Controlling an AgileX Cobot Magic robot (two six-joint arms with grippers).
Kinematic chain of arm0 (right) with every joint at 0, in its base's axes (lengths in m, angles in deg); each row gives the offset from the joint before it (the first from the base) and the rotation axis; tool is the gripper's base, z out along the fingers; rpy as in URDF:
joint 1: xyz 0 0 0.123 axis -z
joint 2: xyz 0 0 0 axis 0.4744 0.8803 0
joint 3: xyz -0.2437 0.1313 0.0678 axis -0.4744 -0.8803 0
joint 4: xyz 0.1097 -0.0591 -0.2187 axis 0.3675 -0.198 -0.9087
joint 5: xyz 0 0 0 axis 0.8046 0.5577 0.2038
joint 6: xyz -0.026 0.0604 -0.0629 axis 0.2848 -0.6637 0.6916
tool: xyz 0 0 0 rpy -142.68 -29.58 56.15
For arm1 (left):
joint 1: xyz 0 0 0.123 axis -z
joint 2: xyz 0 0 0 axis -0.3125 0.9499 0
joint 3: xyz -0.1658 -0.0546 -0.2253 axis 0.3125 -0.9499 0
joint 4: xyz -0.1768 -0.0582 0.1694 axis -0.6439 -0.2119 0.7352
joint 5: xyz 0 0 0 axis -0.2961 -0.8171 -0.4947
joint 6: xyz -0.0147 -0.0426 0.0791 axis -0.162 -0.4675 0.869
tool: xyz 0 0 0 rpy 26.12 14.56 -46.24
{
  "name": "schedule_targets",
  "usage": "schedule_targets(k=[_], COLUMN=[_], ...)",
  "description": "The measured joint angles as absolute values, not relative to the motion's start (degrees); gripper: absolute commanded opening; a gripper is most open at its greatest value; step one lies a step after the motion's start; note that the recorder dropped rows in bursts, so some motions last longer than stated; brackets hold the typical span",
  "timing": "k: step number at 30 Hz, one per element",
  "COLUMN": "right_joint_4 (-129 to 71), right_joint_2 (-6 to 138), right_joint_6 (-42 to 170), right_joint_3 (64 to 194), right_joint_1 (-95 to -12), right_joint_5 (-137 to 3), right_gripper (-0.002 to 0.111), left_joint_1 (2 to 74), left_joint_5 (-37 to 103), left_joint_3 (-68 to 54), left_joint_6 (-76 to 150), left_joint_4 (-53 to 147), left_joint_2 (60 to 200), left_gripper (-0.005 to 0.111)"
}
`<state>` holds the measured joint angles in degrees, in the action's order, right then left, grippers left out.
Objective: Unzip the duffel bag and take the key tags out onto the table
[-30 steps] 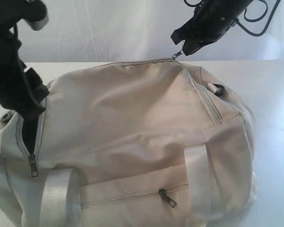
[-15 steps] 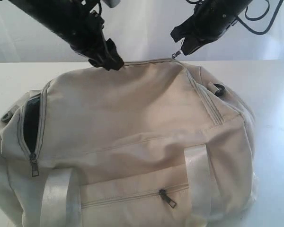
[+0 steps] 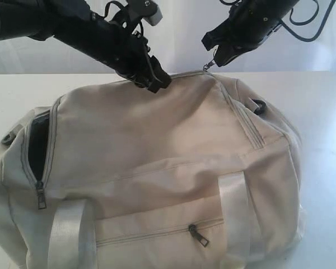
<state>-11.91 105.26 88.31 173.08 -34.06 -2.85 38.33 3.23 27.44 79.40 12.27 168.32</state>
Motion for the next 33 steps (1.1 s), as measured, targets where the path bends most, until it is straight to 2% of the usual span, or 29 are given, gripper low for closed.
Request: schedule_targets(k=[2,3,14,15,17,20,22,24,28,33], right_joint_4=[-11.87,-11.87,-11.77,-11.77,-11.77,-11.77,-11.73,-11.63,-11.63,-11.63], right_joint_2=[105.26,105.26,105.26,105.26,105.26,105.26,105.26,105.26,105.26,105.26], right_joint_6=[88.31,88.31,88.42,88.42,88.42,88.42,88.42,88.42,88.53,88.53], right_joint_3=[173.08,173.08,173.08,173.08,173.08,173.08,173.08,173.08,173.08,173.08], right_joint_1=[-34.06,-34.06,-34.06,-34.06,-34.06,-34.06,-34.06,-34.06,-34.06,-34.06], right_joint_5=[-2.85,-2.85,-2.85,-2.85,-2.85,-2.85,-2.85,-2.85,-2.85,-2.85], right_gripper=[0.000,0.000,0.000,0.000,0.000,0.000,0.000,0.000,0.000,0.000], left_joint_1=[38.33,38.33,38.33,38.33,38.33,38.33,38.33,38.33,38.44,39.06], left_joint_5=[3.23,3.23,2.43,2.43,2.23,1.55,1.16,1.01,1.20,1.99], left_joint_3=[27.44,27.44,27.44,27.44,27.44,27.44,27.44,27.44,27.44,27.44], left_joint_6=[79.40,79.40,78.72,78.72,78.72,79.30,79.41,79.81,80.86,81.08], left_joint_4=[12.19,12.19,16.54,16.76,16.96,17.24,17.31,17.31,16.90,15.83], left_joint_2=[168.45,168.45,167.58,167.37,167.27,167.27,167.27,167.27,167.40,169.30], left_gripper=[0.002,0.000,0.003,0.007,0.024,0.058,0.076,0.081,0.075,0.053])
